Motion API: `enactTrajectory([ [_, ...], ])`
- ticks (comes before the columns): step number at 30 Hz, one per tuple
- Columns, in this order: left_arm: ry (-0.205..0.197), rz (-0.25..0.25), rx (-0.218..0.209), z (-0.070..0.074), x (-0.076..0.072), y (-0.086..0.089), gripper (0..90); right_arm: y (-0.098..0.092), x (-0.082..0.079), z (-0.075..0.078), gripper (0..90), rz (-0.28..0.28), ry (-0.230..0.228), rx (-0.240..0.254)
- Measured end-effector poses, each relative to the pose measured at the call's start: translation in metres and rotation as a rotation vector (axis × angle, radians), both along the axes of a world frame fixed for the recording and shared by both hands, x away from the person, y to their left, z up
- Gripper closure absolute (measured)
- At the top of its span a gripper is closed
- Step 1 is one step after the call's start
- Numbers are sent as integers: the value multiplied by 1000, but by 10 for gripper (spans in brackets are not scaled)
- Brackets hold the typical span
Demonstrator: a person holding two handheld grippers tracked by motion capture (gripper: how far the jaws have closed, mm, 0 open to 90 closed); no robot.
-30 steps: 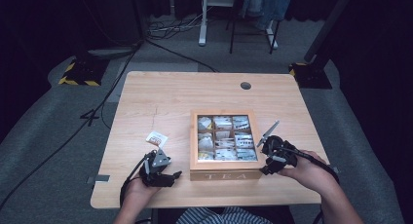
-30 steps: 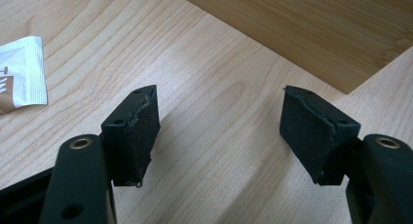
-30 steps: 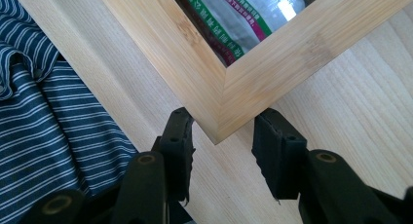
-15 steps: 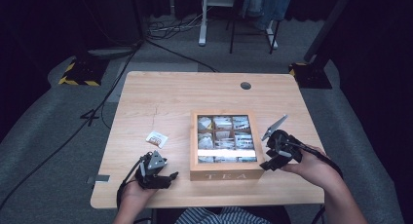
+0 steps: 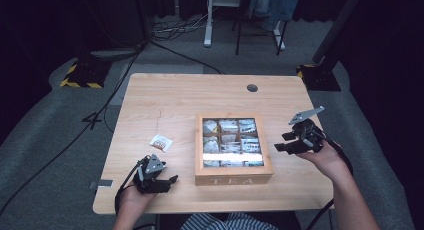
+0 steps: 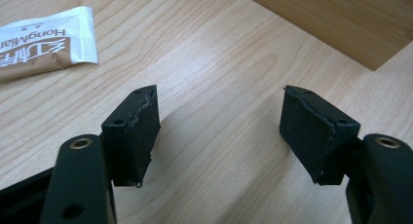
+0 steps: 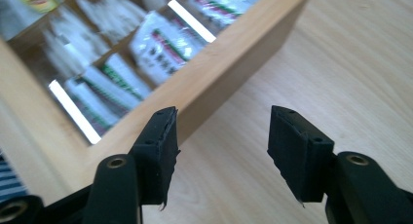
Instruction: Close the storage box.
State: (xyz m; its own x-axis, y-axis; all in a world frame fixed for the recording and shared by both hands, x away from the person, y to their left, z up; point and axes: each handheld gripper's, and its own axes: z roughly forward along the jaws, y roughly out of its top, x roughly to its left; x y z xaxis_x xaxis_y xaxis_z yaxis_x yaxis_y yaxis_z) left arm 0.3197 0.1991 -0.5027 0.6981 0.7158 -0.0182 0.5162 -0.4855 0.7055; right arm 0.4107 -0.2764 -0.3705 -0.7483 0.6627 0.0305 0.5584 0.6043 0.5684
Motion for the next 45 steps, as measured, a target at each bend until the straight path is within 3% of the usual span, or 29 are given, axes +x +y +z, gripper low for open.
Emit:
enactTrajectory([
  [6,-3,15,-4,0,3,4,315,-23,16,-15,445,-83,-50,38],
  [10,2,21,-5,0,3,5,315,-37,27,-29,450,-142,-87,19],
  [18,-2,20,-1,0,4,5,315,-56,40,-56,448,-178,-123,32],
  [23,-2,20,-1,0,4,5,315,-67,46,-80,451,-212,-180,25],
  [27,-2,20,-1,0,4,5,315,-70,49,-95,467,-241,-191,14],
  [30,-2,20,-1,0,4,5,315,-71,51,-103,484,-243,-142,31],
  [40,3,24,-1,0,6,5,311,-75,51,-120,431,-268,-174,25],
  [45,2,24,-3,0,7,4,309,-85,50,-132,305,-284,-206,137],
])
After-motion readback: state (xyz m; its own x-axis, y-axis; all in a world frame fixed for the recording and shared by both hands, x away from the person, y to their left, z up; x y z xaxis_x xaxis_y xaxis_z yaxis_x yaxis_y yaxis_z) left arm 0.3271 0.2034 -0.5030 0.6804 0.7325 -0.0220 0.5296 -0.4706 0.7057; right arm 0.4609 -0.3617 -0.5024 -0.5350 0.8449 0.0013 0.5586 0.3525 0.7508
